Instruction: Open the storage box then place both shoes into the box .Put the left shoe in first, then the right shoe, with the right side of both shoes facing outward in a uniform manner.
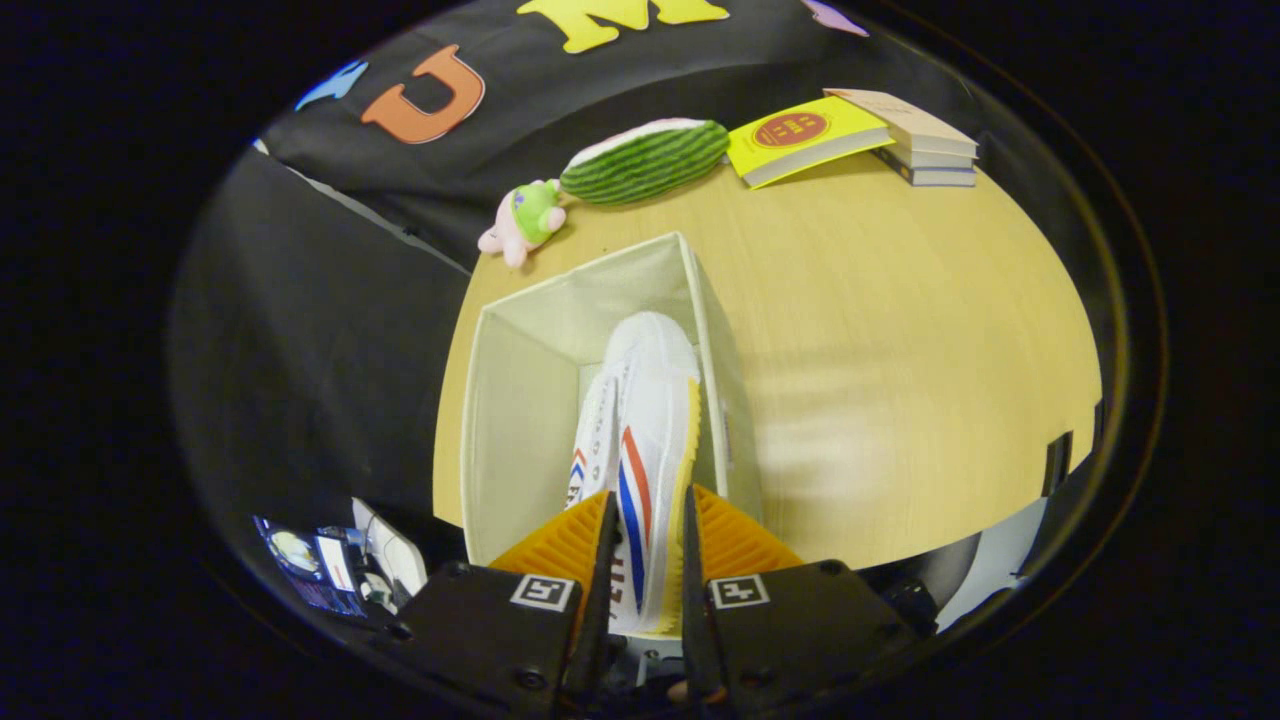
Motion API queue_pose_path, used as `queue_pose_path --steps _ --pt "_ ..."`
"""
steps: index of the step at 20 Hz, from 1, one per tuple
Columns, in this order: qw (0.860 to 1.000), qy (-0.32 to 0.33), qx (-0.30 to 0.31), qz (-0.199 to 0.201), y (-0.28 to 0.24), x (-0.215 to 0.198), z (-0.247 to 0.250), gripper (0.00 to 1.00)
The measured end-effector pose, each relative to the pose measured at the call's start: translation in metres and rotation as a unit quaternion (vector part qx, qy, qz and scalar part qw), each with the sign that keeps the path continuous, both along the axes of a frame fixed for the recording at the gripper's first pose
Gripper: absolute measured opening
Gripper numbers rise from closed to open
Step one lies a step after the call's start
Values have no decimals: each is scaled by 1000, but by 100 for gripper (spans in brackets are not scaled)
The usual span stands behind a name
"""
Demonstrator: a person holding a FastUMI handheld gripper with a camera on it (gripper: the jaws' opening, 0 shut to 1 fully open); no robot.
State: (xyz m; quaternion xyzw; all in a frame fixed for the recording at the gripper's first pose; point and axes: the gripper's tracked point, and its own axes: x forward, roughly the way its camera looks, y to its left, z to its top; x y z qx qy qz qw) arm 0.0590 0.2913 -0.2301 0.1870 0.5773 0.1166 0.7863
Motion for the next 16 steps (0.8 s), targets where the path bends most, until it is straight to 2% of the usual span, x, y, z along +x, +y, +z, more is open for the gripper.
queue_pose_path --steps 5,7,9,13,16 --pt "997 -76 -5 28 6 14 31 42" --pt "991 -123 -24 35 1 21 41 49" --pt "983 -175 -44 41 -5 29 53 50" --pt "957 -276 -83 42 -19 40 84 51" --pt "925 -361 -110 41 -35 46 115 51"
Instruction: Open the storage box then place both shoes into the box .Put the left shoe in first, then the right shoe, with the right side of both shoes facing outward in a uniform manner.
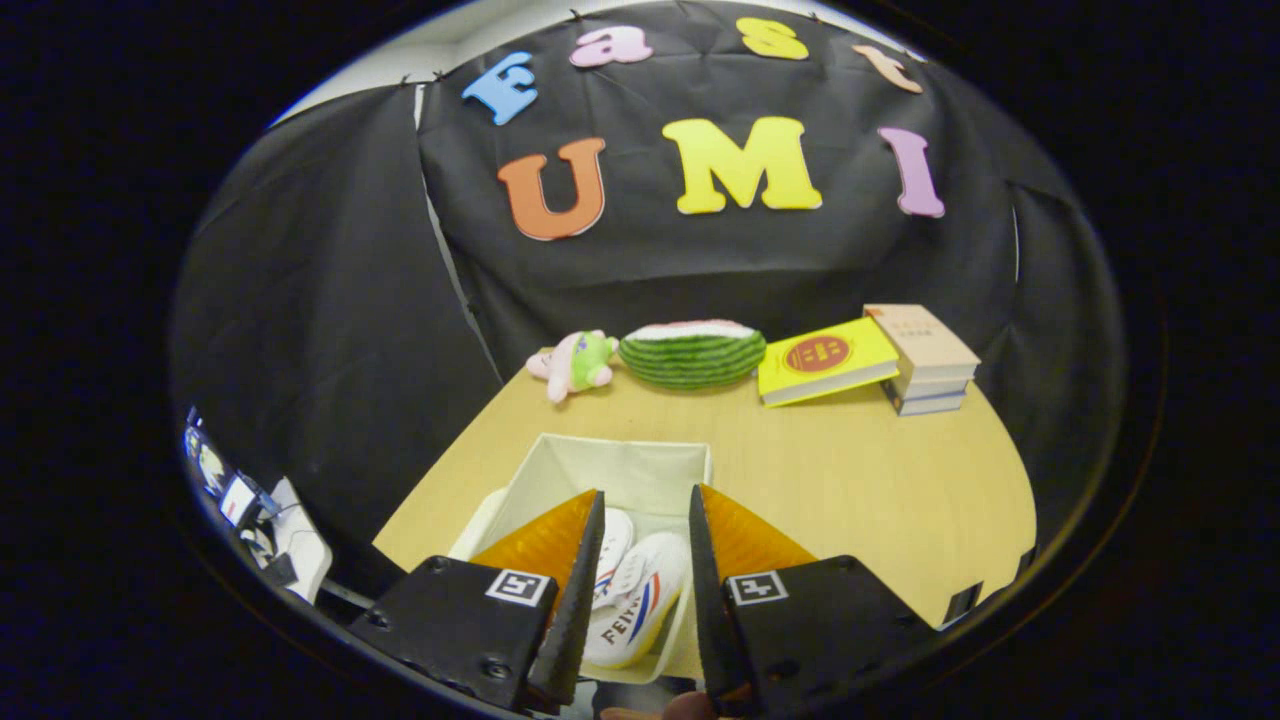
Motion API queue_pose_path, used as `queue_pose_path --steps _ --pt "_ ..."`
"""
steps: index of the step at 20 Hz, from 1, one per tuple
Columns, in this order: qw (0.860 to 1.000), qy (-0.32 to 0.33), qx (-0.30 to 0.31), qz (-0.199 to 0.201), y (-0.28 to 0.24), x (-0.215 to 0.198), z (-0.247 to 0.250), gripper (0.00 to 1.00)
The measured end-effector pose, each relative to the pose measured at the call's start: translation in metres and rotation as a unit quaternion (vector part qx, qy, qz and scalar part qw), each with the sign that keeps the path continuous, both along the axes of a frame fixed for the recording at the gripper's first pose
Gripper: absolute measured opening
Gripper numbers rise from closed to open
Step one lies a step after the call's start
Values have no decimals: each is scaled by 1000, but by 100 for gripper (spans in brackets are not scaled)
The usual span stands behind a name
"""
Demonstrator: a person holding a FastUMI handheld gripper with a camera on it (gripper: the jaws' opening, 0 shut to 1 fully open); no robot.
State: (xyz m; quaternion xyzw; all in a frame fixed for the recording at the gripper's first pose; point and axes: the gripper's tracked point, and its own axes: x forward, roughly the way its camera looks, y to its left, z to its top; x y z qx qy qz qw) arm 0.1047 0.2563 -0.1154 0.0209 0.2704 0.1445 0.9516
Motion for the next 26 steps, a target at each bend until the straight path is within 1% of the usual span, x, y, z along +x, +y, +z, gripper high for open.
queue_pose_path --steps 2,3,5,6,8,9,11,12,15,18,21,23,26 --pt "998 -58 -9 -1 -7 -8 17 53" --pt "997 -80 -20 -9 -12 -10 27 66" --pt "990 -139 -23 -20 -24 -12 46 91" --pt "986 -163 -22 -28 -29 -17 56 100" --pt "979 -196 -8 -53 -45 -31 72 100" --pt "974 -214 -3 -72 -55 -35 80 100" --pt "960 -256 0 -110 -77 -49 94 100" --pt "957 -266 6 -115 -77 -56 97 100" --pt "954 -281 14 -105 -82 -80 98 100" --pt "951 -288 5 -108 -92 -99 100 100" --pt "952 -283 13 -115 -97 -108 102 100" --pt "949 -289 15 -126 -105 -110 108 100" --pt "948 -289 20 -130 -109 -110 112 100"
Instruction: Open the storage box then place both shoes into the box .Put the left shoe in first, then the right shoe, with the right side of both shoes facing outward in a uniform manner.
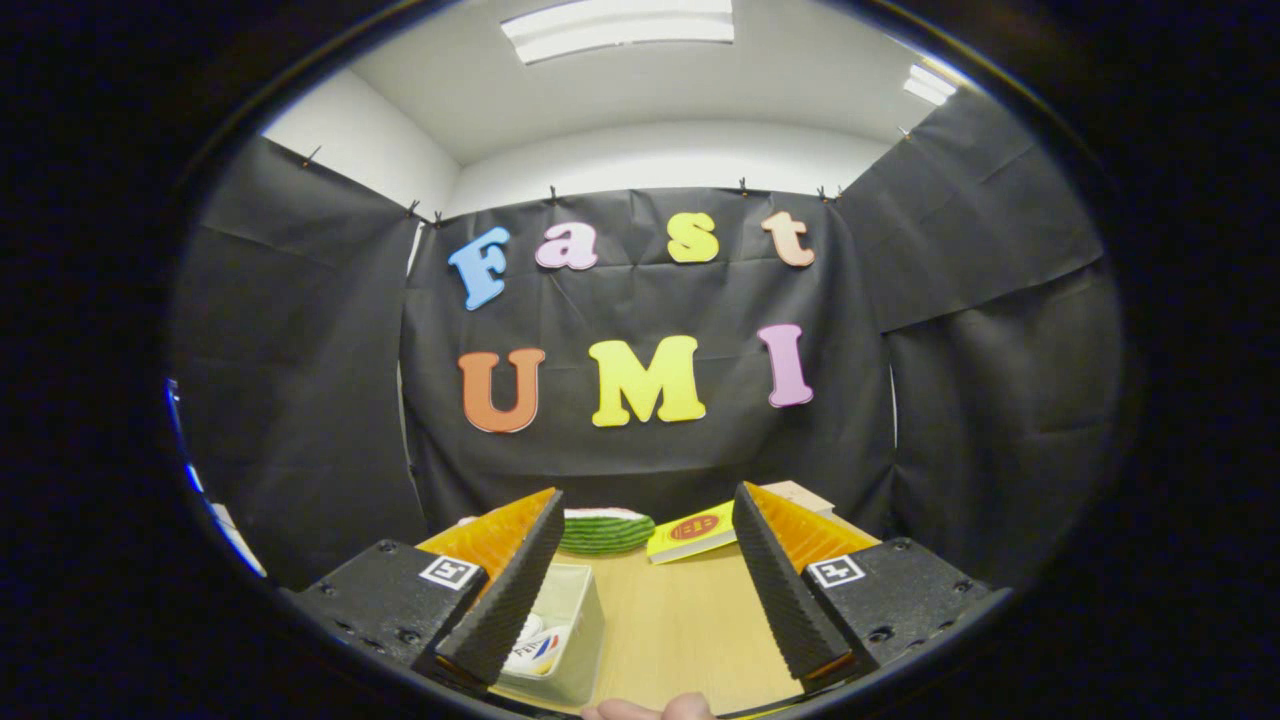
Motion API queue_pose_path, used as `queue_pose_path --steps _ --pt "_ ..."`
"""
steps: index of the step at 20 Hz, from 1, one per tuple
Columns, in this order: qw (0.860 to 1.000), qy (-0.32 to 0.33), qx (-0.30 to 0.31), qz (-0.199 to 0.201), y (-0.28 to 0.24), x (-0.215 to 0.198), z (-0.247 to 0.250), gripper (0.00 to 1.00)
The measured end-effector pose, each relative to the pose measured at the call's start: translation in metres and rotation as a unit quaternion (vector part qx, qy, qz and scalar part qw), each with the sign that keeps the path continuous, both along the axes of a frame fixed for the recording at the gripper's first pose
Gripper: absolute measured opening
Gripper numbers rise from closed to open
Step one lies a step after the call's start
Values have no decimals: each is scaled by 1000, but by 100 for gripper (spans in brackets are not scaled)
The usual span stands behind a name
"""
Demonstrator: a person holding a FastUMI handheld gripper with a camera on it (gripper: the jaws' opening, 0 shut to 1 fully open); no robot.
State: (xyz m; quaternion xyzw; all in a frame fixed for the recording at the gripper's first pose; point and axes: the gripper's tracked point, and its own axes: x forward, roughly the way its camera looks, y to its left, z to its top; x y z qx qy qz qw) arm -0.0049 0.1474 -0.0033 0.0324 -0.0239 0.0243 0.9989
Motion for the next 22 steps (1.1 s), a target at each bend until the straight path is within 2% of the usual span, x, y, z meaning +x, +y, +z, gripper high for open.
queue_pose_path --steps 6,22 --pt "1000 -7 -4 -3 -9 -4 18 100" --pt "1000 2 -10 7 -5 -6 19 100"
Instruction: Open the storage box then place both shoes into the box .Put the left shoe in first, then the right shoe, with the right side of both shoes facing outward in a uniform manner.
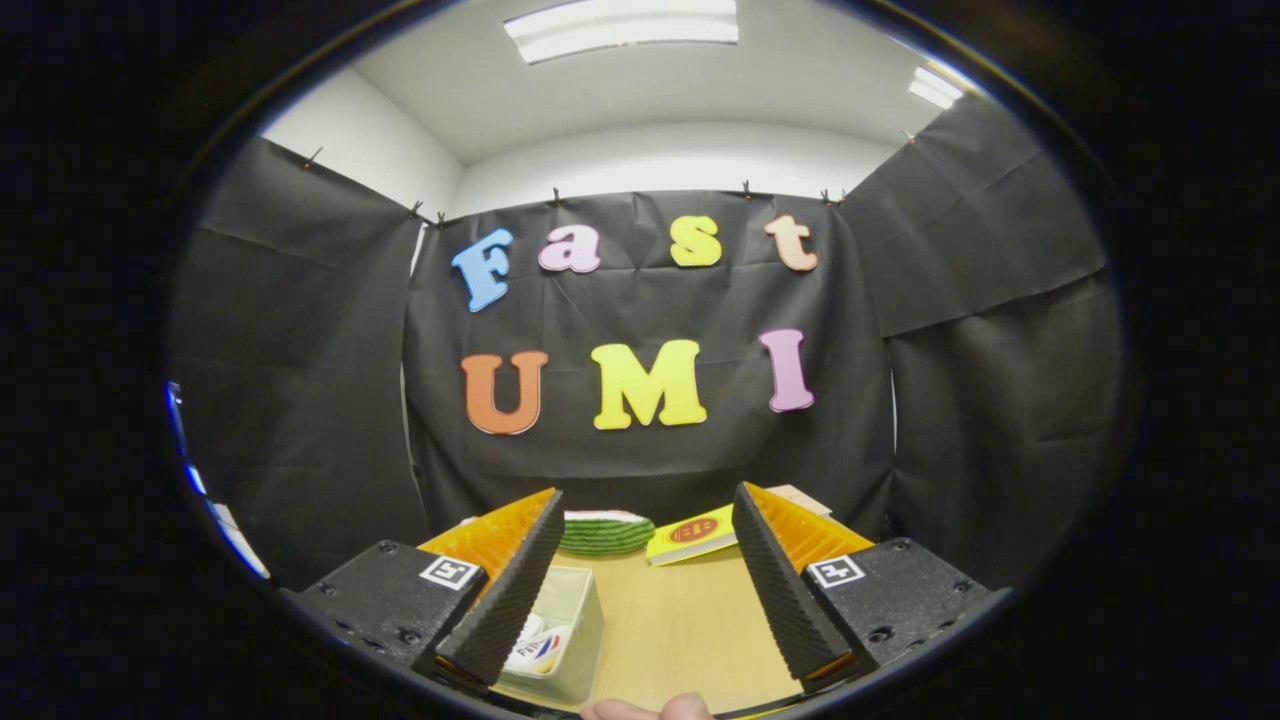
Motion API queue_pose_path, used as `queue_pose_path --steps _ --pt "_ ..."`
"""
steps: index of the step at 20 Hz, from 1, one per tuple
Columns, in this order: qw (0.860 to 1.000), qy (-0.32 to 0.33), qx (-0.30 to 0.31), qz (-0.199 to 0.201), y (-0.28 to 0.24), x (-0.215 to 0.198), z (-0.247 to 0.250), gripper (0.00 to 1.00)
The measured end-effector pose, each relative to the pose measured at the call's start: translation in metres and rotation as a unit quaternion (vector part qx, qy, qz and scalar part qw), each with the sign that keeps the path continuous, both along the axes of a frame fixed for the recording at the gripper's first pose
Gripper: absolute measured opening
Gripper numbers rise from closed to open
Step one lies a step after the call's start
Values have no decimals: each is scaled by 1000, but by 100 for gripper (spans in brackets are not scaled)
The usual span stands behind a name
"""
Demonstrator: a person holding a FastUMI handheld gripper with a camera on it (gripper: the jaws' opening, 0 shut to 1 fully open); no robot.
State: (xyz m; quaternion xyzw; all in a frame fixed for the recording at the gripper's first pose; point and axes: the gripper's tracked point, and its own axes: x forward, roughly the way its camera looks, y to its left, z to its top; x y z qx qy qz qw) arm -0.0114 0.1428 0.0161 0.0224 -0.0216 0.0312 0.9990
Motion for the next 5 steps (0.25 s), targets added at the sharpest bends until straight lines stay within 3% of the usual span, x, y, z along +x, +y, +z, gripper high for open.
queue_pose_path --steps 5 --pt "1000 9 6 3 -1 3 -5 100"
